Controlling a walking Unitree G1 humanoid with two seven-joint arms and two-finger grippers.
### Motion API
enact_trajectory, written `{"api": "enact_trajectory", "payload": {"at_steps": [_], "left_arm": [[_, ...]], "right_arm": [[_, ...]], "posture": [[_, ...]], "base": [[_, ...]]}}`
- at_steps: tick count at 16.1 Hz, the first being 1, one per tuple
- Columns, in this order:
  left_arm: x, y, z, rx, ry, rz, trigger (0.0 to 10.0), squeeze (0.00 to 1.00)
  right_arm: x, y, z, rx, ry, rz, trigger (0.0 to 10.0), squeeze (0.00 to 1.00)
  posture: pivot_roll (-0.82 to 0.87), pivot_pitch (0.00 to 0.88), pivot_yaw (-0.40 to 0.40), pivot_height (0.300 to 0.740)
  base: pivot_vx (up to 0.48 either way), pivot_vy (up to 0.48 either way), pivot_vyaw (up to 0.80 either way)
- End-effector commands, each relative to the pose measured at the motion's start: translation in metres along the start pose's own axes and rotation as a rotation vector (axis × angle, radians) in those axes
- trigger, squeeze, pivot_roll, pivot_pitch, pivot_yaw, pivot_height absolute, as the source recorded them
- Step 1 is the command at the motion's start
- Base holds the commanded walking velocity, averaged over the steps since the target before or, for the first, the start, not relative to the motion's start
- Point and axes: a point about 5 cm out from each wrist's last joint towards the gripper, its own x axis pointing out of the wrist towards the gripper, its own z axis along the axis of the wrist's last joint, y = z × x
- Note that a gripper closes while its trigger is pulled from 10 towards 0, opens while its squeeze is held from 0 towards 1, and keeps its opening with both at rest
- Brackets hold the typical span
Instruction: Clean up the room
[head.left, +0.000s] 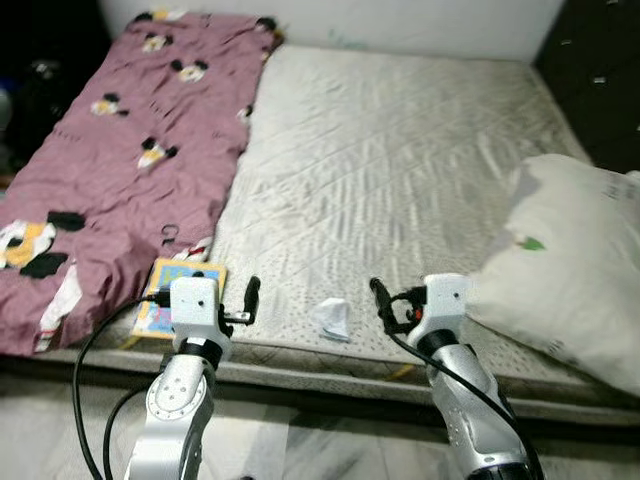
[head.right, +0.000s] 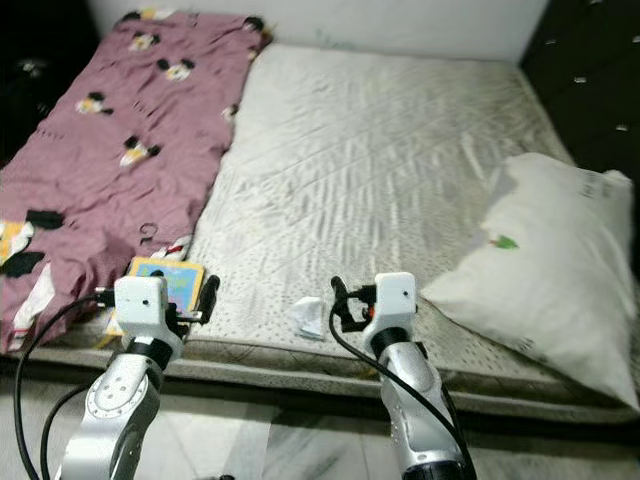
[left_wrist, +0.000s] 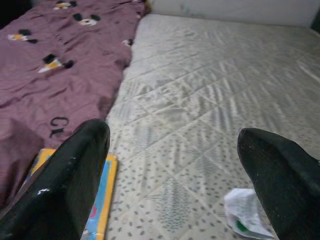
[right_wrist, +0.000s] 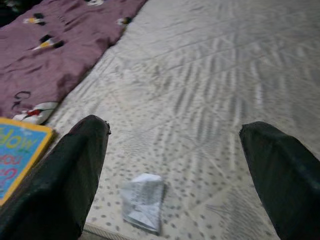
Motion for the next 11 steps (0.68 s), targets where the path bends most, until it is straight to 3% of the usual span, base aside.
{"api": "enact_trajectory", "payload": {"at_steps": [1, 5, 11], "left_arm": [[-0.0025, 0.0010, -0.0053, -0.003, 0.023, 0.000, 10.0, 0.00], [-0.0023, -0.0006, -0.0058, -0.009, 0.024, -0.009, 10.0, 0.00], [-0.0018, -0.0033, -0.0047, -0.020, 0.016, -0.032, 10.0, 0.00]], "right_arm": [[-0.0020, -0.0028, 0.0006, 0.000, -0.003, -0.004, 10.0, 0.00], [-0.0019, -0.0032, -0.0001, 0.003, 0.000, -0.007, 10.0, 0.00], [-0.0007, -0.0045, 0.0002, 0.002, -0.002, -0.008, 10.0, 0.00]], "posture": [[0.01, 0.150, -0.017, 0.740], [0.01, 0.145, -0.014, 0.740], [0.01, 0.138, -0.017, 0.740]], "base": [[0.000, 0.000, 0.00], [0.000, 0.000, 0.00], [0.336, 0.000, 0.00]]}}
